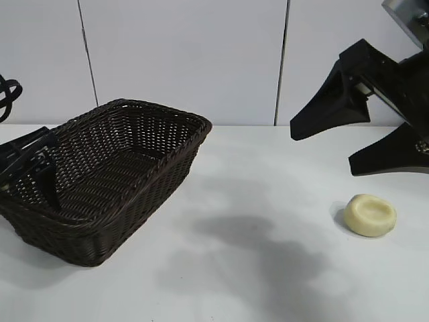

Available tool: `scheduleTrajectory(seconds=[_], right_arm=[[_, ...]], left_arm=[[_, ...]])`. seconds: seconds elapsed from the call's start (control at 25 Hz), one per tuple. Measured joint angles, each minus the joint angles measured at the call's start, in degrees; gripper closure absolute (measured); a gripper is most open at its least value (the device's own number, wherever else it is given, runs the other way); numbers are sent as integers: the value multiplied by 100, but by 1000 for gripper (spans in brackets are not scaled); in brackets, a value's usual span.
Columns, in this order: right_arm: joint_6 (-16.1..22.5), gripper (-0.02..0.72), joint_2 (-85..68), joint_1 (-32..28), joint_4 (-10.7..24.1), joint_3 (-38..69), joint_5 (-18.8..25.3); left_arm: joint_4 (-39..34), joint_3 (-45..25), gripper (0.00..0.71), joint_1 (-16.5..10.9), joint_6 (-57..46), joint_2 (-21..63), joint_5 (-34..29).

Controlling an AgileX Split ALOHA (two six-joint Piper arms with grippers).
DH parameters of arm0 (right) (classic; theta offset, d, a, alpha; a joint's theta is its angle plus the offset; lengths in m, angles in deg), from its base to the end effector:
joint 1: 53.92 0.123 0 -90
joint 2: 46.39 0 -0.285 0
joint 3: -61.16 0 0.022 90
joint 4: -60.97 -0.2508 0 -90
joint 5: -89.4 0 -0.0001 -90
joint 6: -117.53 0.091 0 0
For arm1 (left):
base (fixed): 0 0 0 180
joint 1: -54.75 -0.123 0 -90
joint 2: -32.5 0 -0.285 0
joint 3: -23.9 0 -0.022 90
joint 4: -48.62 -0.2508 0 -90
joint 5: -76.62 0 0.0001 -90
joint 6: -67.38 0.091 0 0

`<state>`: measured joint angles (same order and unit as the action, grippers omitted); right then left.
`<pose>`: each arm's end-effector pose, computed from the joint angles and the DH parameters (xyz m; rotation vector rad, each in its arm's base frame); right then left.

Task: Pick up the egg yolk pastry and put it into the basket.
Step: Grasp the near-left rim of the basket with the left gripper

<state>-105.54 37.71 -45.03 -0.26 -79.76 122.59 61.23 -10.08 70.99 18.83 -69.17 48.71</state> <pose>0.2335 0.0808 0.2259 -0.1219 2.4604 0.7864 0.2615 -0.0859 0.1516 -1.0701 2.7438 -0.3900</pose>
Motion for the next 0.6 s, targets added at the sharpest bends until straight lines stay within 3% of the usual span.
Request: scheduleTrajectory(seconds=[0.16,0.24,0.36,0.6], right_arm=[[0,50,0,0,0,0,0],[0,50,0,0,0,0,0],[0,50,0,0,0,0,0],[0,50,0,0,2,0,0]], left_arm=[[86,-14,84,0,-18,0,146],[170,-14,126,0,-20,0,179],[275,-14,255,0,-25,0,212],[494,-14,578,0,-76,0,280]])
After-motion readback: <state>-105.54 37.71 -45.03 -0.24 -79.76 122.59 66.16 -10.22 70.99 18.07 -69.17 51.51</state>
